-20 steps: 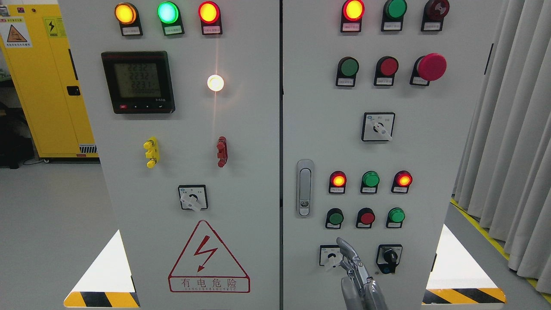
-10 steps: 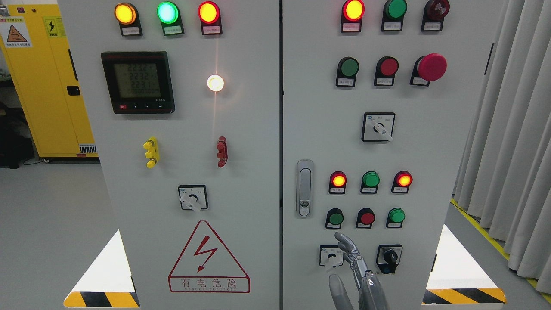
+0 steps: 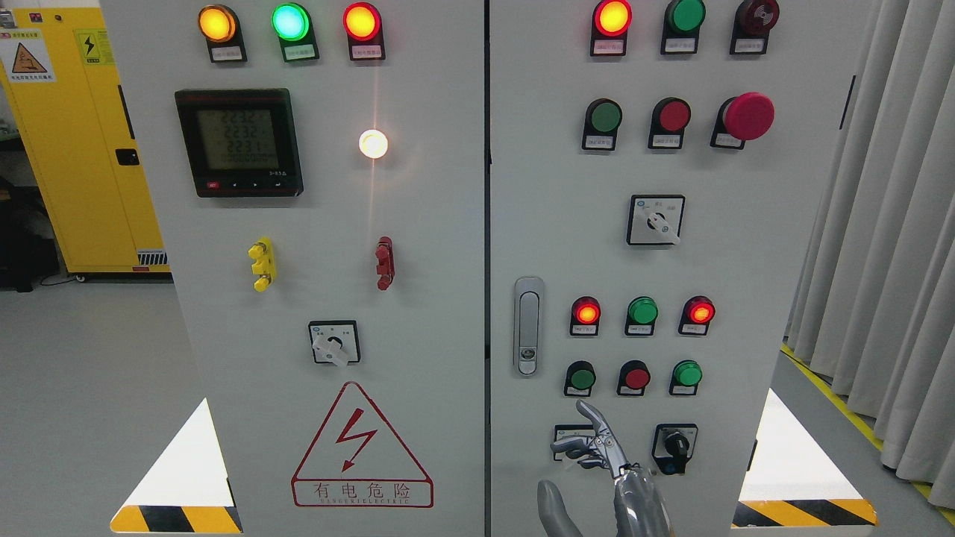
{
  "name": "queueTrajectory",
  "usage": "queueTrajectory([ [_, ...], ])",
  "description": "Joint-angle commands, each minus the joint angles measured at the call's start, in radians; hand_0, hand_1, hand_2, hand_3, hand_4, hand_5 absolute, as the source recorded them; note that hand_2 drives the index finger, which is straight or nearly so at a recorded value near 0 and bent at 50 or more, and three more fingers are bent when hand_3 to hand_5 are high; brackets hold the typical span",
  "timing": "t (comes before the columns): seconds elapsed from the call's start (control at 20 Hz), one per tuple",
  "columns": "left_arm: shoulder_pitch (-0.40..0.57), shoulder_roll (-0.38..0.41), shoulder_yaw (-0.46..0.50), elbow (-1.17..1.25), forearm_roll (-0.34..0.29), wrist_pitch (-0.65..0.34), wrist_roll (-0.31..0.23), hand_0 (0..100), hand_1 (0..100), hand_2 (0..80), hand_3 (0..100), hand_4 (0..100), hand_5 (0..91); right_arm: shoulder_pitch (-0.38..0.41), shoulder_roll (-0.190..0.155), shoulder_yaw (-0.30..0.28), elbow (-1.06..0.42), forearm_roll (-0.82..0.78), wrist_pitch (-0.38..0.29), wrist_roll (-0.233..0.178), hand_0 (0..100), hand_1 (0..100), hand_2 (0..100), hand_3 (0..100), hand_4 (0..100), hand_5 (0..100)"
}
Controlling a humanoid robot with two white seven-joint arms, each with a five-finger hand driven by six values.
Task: Release door handle
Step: 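Raise the right hand toward the silver vertical door handle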
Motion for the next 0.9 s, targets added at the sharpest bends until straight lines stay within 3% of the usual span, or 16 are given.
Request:
queueTrajectory([
  [0.0, 0.0, 0.0, 0.0, 0.0, 0.0, 0.001, 0.0, 12, 56, 0.0, 0, 0, 0.0, -0.03, 0.004, 0.034, 0.05, 0.287, 0.003, -0.051, 47, 36, 0, 100, 100, 100],
  [0.4, 0.0, 0.0, 0.0, 0.0, 0.0, 0.001, 0.0, 12, 56, 0.0, 0, 0, 0.0, -0.117, 0.004, 0.041, 0.138, 0.539, 0.008, -0.113, 43, 36, 0, 100, 100, 100],
  [0.55, 0.0, 0.0, 0.0, 0.0, 0.0, 0.001, 0.0, 12, 56, 0.0, 0, 0, 0.0, -0.147, 0.004, 0.046, 0.167, 0.568, 0.011, -0.116, 42, 35, 0, 100, 100, 100],
  [0.85, 0.0, 0.0, 0.0, 0.0, 0.0, 0.001, 0.0, 12, 56, 0.0, 0, 0, 0.0, -0.182, 0.004, 0.077, 0.184, 0.672, 0.13, -0.117, 40, 35, 0, 100, 100, 100],
])
